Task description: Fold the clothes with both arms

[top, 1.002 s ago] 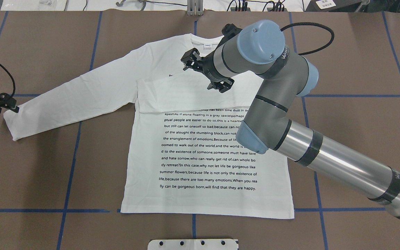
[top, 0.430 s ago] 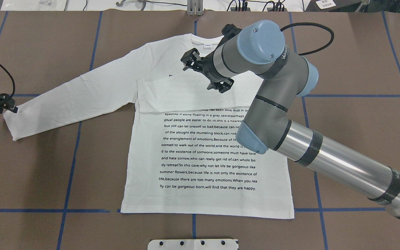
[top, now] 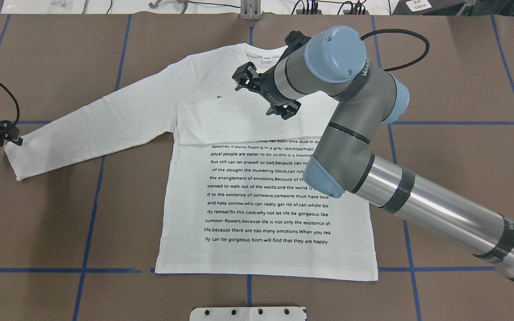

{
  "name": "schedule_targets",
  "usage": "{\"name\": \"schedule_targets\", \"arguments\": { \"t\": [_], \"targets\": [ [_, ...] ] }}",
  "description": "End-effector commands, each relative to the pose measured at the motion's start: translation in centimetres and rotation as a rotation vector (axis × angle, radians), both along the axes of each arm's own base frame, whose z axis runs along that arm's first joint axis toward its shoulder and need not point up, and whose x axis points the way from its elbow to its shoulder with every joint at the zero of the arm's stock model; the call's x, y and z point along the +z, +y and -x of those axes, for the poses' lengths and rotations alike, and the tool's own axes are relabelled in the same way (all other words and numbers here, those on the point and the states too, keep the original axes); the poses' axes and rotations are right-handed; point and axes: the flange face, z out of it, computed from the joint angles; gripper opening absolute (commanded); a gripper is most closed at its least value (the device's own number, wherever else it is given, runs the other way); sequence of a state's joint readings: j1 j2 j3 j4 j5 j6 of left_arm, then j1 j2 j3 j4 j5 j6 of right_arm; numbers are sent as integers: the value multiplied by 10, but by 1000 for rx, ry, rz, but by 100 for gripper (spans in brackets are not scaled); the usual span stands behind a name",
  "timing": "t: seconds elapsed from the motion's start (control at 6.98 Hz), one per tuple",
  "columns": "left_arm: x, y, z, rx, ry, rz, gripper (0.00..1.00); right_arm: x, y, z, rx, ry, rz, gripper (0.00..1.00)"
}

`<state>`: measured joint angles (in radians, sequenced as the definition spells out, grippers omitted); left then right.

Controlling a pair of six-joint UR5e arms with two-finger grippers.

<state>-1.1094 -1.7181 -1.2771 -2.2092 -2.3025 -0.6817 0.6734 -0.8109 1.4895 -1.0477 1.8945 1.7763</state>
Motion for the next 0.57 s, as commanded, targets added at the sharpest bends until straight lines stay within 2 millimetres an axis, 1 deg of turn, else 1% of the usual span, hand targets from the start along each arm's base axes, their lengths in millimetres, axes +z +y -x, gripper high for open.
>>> {"name": "schedule_targets", "arguments": {
  "t": [0.0, 0.14, 0.29, 0.43],
  "targets": [
    [1, 0, 0, 0, -2, 4, 61, 0, 0, 0, 0, 0, 0, 99],
    [2, 1, -1, 1, -3, 7, 59, 0, 0, 0, 0, 0, 0, 99],
    [2, 1, -1, 0, -3, 8, 54, 0, 0, 0, 1, 0, 2, 99],
    [3, 1, -1, 1, -4, 9, 46, 0, 0, 0, -1, 0, 2, 99]
  ]
}}
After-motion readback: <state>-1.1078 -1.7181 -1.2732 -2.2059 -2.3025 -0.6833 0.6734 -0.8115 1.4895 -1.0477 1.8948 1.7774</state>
